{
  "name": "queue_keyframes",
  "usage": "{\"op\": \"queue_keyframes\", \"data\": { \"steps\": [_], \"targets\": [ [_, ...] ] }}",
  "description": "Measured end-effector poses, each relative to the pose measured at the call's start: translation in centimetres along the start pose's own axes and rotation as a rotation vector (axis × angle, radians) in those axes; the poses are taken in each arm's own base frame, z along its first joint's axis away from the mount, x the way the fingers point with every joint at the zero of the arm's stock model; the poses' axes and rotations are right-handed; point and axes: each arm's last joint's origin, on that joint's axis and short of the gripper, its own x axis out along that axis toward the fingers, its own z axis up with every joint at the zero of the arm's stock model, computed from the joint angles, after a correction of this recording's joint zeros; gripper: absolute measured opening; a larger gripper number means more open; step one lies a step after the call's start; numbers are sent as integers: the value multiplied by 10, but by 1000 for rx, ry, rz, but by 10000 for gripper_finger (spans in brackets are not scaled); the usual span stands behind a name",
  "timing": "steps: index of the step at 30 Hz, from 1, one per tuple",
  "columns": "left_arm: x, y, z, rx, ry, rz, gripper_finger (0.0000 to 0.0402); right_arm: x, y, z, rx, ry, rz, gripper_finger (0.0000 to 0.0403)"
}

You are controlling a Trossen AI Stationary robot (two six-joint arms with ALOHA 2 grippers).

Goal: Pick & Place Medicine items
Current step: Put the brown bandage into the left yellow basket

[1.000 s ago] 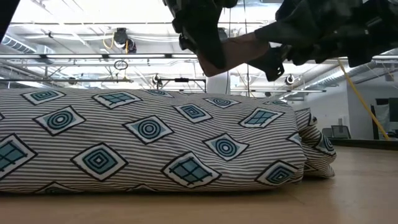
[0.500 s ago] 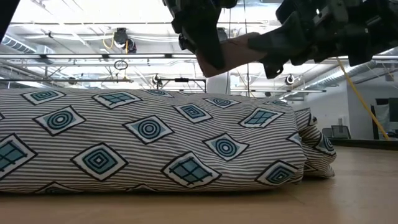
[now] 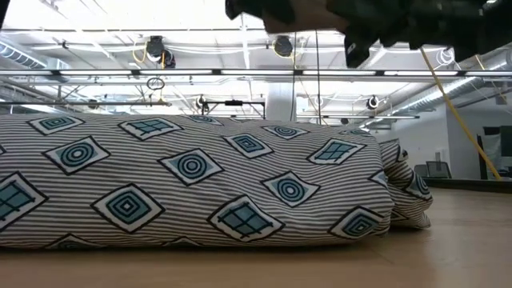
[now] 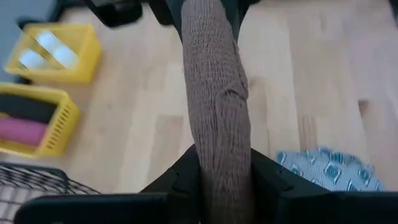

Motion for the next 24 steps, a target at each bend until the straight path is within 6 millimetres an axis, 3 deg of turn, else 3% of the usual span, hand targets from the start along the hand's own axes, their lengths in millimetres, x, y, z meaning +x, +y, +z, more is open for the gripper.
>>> {"op": "queue_keyframes", "data": {
  "steps": [10,13,17,20,24],
  "targets": [
    [-12,-5,9,46,-102,13,112,-31,1,-3,20,-44,8,35],
    [-17,-5,10,43,-116,24,112,-42,0,-16,29,38,-10,35],
    [-14,-4,12,36,-138,54,112,-56,0,-6,41,-71,-81,35],
    [-15,-7,19,48,-264,62,113,-61,-1,-12,40,-57,-94,36],
    [-27,-6,11,56,-415,45,113,-67,3,-4,29,-140,-65,36]
  ]
}}
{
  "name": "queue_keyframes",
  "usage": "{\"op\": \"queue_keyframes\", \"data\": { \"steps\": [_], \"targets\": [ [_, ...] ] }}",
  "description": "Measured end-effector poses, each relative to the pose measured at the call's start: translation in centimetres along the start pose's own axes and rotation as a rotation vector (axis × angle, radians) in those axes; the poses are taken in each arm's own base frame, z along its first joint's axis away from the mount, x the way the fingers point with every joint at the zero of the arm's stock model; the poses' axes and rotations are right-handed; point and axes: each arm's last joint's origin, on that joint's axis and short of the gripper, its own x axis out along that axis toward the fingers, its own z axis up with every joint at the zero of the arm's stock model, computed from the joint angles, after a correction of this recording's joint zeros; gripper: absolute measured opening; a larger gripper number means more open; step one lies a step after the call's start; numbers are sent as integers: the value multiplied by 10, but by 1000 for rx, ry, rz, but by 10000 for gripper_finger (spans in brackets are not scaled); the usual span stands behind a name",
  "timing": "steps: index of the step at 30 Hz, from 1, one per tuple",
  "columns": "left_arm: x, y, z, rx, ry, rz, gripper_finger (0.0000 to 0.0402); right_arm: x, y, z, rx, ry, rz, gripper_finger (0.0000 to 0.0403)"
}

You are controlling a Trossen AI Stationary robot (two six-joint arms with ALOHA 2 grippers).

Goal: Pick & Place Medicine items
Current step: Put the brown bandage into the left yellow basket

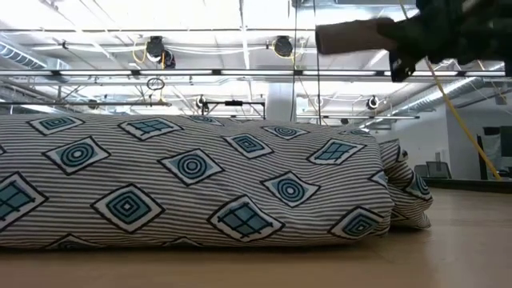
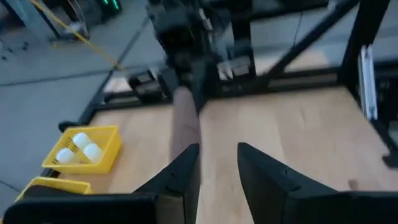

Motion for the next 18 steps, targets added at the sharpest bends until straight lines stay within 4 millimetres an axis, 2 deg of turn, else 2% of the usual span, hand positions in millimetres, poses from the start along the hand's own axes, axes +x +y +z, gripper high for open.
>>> {"op": "queue_keyframes", "data": {
  "steps": [4,8,10,13,18],
  "targets": [
    [-24,12,-21,-90,-163,10,113,-2,2,0,-10,1,11,37],
    [-39,22,-56,-230,-412,2,113,-2,3,4,-25,-32,18,37],
    [-41,24,-80,-278,-499,-17,113,-1,3,4,-25,-45,17,38],
    [-42,29,-104,-333,-586,-55,113,0,3,7,-23,-84,24,38],
    [-30,28,-117,-371,-535,-75,114,5,3,5,-21,-95,23,38]
  ]
}}
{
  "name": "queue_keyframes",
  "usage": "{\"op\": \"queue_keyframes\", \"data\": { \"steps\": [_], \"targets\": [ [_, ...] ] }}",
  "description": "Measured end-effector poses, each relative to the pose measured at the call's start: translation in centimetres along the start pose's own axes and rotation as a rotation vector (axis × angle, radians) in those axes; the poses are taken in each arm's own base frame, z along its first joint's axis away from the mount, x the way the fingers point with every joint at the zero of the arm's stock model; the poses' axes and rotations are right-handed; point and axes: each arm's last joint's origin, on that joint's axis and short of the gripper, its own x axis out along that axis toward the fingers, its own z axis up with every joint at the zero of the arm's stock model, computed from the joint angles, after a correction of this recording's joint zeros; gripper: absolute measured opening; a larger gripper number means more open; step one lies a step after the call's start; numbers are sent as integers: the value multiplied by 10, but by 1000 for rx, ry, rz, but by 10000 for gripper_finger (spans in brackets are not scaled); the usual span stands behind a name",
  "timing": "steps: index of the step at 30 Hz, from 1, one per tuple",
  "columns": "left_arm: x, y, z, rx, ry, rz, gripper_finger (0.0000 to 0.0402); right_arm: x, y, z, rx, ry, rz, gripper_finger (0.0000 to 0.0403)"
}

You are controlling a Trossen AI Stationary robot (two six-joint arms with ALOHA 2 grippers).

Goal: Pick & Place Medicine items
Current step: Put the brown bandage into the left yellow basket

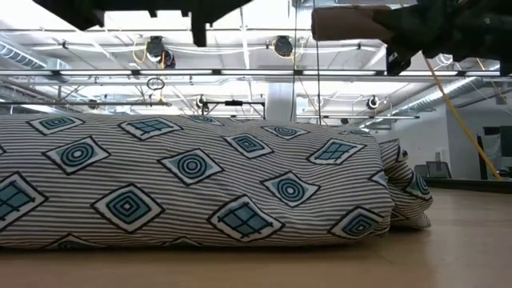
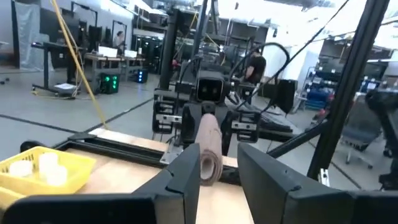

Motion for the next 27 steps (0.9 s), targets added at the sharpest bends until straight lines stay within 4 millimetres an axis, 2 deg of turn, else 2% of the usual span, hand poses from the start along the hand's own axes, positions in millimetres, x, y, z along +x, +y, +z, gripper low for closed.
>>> {"op": "queue_keyframes", "data": {
  "steps": [3,10,14,19,27],
  "targets": [
    [10,-2,-6,36,30,12,130,5,0,0,1,-34,5,38],
    [38,-7,-25,130,73,14,214,16,0,-6,-1,-80,10,38],
    [51,-7,-33,164,89,21,246,19,0,-8,-1,-90,13,38],
    [60,-1,-33,182,82,43,263,20,1,-9,5,-91,41,38],
    [63,9,-31,162,84,25,264,20,1,-9,5,-91,55,38]
  ]
}}
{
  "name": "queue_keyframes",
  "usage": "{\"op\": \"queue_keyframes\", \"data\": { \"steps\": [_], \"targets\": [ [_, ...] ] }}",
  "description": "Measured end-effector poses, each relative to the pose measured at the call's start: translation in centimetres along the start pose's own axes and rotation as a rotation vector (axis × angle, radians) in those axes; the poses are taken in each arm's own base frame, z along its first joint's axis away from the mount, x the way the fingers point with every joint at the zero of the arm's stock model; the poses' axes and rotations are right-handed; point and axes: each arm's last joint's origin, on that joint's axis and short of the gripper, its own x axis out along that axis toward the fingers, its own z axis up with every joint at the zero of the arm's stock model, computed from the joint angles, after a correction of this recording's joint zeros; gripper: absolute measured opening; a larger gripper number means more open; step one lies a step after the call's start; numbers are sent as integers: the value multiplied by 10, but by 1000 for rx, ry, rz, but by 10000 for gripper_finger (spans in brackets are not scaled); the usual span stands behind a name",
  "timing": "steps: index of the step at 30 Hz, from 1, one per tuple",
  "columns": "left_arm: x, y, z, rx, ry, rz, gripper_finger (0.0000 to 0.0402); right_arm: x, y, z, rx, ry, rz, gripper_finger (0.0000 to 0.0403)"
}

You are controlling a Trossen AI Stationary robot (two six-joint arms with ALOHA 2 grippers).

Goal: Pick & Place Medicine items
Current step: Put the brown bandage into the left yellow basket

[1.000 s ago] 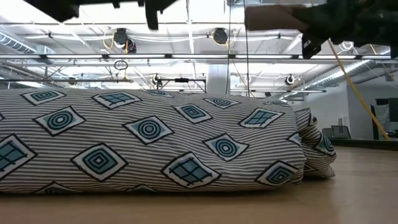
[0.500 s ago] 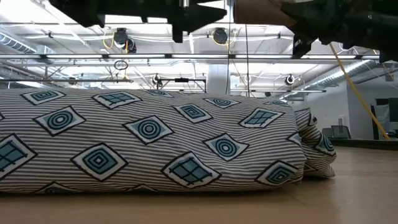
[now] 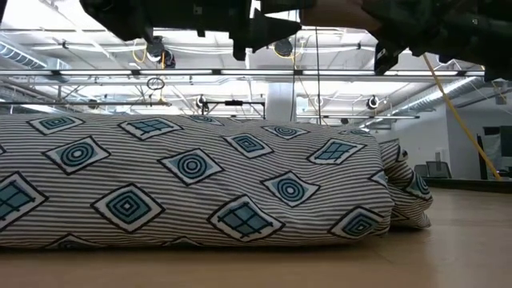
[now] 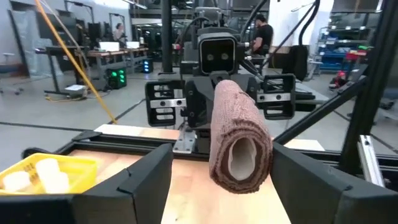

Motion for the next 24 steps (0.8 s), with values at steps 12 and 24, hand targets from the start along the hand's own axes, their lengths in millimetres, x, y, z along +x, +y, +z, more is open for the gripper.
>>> {"op": "queue_keyframes", "data": {
  "steps": [12,24],
  "targets": [
    [1,2,-1,-15,10,-65,264,7,0,-2,-8,23,6,38],
    [1,2,-1,-41,18,-69,173,12,-1,-5,-9,31,-23,38]
  ]
}}
